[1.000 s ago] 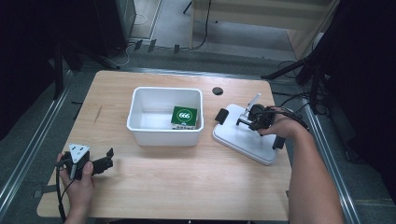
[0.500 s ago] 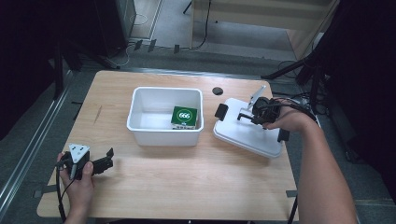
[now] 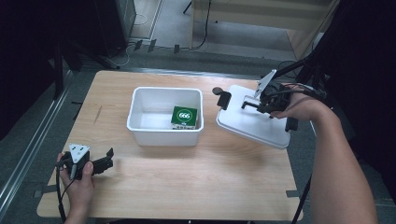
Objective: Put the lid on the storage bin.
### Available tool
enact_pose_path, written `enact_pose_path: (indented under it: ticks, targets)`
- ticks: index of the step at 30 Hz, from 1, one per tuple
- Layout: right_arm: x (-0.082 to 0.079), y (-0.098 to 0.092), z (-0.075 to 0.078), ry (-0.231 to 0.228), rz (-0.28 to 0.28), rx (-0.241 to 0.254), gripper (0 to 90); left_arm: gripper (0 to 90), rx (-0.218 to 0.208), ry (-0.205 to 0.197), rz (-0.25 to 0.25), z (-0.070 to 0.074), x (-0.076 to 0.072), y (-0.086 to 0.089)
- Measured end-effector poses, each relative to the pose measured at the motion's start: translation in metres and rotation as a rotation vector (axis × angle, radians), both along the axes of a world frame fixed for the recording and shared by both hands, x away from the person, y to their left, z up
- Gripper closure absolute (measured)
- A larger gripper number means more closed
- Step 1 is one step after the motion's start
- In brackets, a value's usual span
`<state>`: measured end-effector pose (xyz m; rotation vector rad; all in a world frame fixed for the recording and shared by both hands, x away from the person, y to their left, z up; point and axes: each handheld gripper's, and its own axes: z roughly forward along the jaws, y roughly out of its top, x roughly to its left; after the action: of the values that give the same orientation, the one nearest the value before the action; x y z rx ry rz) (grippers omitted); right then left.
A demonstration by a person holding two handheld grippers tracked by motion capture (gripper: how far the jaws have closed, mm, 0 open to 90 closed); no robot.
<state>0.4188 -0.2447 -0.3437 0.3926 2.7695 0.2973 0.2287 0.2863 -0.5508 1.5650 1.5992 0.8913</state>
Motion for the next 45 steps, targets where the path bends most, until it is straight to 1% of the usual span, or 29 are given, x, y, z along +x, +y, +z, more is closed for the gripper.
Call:
enact_pose_path:
  ticks: [3,6,7,8,11,18,20,22,27,31,32,33,36,41,45]
  targets:
    - [-0.001,0.002,0.010,-0.008,0.000,0.004,85.2,0.0,0.002,0.000,0.000,0.000,0.000,0.000]
    - [-0.001,0.006,0.017,-0.005,0.020,0.005,85.2,0.0,0.001,0.001,0.000,0.000,0.000,0.000]
    - [-0.001,0.010,0.021,-0.002,0.034,0.005,85.2,0.0,0.001,0.002,0.000,0.000,0.000,0.000]
    - [-0.001,0.010,0.021,-0.002,0.034,0.005,85.2,0.0,0.001,0.002,0.000,0.000,0.000,0.000]
    - [-0.001,0.019,0.026,-0.004,0.053,0.010,85.2,0.0,-0.001,-0.001,-0.001,0.000,0.000,0.001]
    - [0.001,0.040,0.035,-0.007,0.096,0.014,85.2,0.0,-0.004,0.000,-0.001,0.000,0.000,0.001]
    - [0.002,0.049,0.039,-0.008,0.111,0.017,85.2,0.0,-0.005,0.001,-0.001,0.000,0.000,0.001]
    - [0.002,0.053,0.040,-0.009,0.113,0.019,85.2,0.0,-0.005,0.000,-0.001,0.000,0.000,0.001]
    - [0.003,0.070,0.043,-0.005,0.141,0.020,85.2,0.0,-0.008,-0.001,0.000,0.000,0.000,0.001]
    - [0.004,0.084,0.044,0.000,0.157,0.034,85.2,0.0,-0.008,0.002,-0.001,0.000,0.000,0.001]
    - [0.004,0.092,0.043,0.001,0.171,0.040,85.2,0.0,-0.008,0.003,-0.002,0.000,0.000,0.001]
    - [0.004,0.092,0.043,0.001,0.171,0.040,85.2,0.0,-0.010,0.003,-0.002,0.000,0.000,0.001]
    - [0.005,0.105,0.041,0.003,0.193,0.038,85.2,0.0,-0.011,0.005,0.000,0.000,0.000,0.001]
    - [0.007,0.125,0.040,0.011,0.214,0.044,85.2,0.0,-0.016,0.005,-0.001,0.000,0.000,0.002]
    - [0.008,0.142,0.035,0.019,0.239,0.040,85.2,0.0,-0.019,0.004,-0.002,0.000,0.000,0.002]
